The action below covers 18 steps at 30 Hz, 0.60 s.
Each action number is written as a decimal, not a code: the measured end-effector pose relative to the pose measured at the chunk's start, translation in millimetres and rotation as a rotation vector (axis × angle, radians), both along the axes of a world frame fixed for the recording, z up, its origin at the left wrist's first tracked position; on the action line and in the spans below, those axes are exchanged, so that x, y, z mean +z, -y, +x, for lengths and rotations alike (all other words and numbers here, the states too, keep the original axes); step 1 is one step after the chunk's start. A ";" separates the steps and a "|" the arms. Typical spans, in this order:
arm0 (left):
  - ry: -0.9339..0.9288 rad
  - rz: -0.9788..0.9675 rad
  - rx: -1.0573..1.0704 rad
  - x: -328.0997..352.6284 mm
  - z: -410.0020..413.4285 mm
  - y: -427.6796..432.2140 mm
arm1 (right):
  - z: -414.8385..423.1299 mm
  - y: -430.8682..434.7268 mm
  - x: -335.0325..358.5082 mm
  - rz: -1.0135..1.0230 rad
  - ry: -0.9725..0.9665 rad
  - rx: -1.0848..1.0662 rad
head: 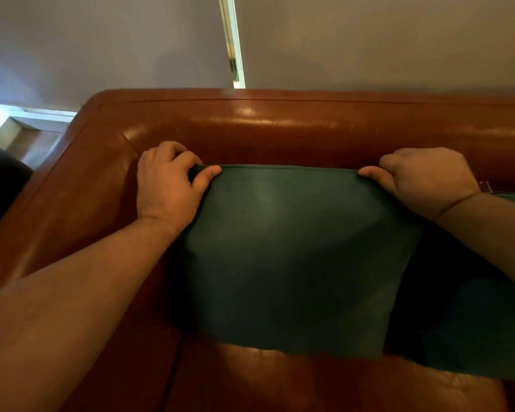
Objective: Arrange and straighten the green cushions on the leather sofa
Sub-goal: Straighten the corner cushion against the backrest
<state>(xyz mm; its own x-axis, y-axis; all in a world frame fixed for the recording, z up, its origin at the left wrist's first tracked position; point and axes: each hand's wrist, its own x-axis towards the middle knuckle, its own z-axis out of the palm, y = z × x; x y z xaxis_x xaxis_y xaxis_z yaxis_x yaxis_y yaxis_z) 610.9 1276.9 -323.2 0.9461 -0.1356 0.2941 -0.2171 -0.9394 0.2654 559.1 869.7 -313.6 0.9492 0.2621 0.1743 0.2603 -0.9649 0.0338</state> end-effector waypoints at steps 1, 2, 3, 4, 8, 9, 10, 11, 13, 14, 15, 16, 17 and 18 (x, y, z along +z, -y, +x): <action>-0.007 -0.116 0.045 -3.5 -1.7 -5.0 | 1.2 -2.3 0.8 -0.005 -0.004 -0.007; -0.019 -0.264 0.115 -6.7 -4.8 -8.9 | 2.0 -3.7 1.3 -0.006 -0.013 -0.020; -0.051 -0.451 0.201 -9.2 -10.5 -12.3 | 1.9 -5.1 1.2 -0.003 -0.022 -0.032; -0.122 -0.671 0.277 -12.3 -19.3 -13.4 | 1.1 -6.0 0.4 0.000 -0.027 -0.042; -0.568 -1.357 0.285 -33.9 -62.9 -14.7 | -5.5 -12.1 -6.1 0.138 -0.007 -0.188; -0.609 -1.399 0.273 -38.8 -70.9 -14.9 | -6.9 -14.7 -7.8 0.206 -0.019 -0.257; -0.598 -1.403 0.270 -42.7 -74.9 -14.4 | -7.8 -17.1 -9.0 0.259 -0.026 -0.308; -0.555 -1.382 0.274 -44.9 -76.3 -13.4 | -8.6 -18.6 -9.6 0.290 -0.022 -0.331; -0.455 -1.326 0.296 -46.8 -76.6 -8.5 | -10.2 -20.7 -9.0 0.307 0.003 -0.329; -0.421 -1.300 0.306 -46.1 -77.3 -4.8 | -10.6 -21.6 -7.4 0.299 0.020 -0.332; -0.393 -1.272 0.317 -45.3 -78.2 -1.4 | -9.8 -22.1 -5.2 0.285 0.033 -0.348; -0.371 -1.251 0.332 -45.6 -78.3 1.7 | -8.1 -22.1 -3.1 0.272 0.043 -0.371; -0.353 -1.240 0.349 -46.4 -78.5 3.3 | -6.5 -21.7 -1.5 0.258 0.052 -0.398; -0.342 -1.237 0.365 -47.8 -78.6 3.7 | -5.7 -21.8 -0.5 0.246 0.066 -0.422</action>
<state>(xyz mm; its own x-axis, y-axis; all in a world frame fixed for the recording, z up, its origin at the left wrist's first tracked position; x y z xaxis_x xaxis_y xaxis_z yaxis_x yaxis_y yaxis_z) 532.4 1273.2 -371.0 0.9213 0.3217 -0.2183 0.2411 -0.0321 0.9700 553.4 891.6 -314.1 0.9486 -0.1995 0.2457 -0.1504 -0.9672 -0.2047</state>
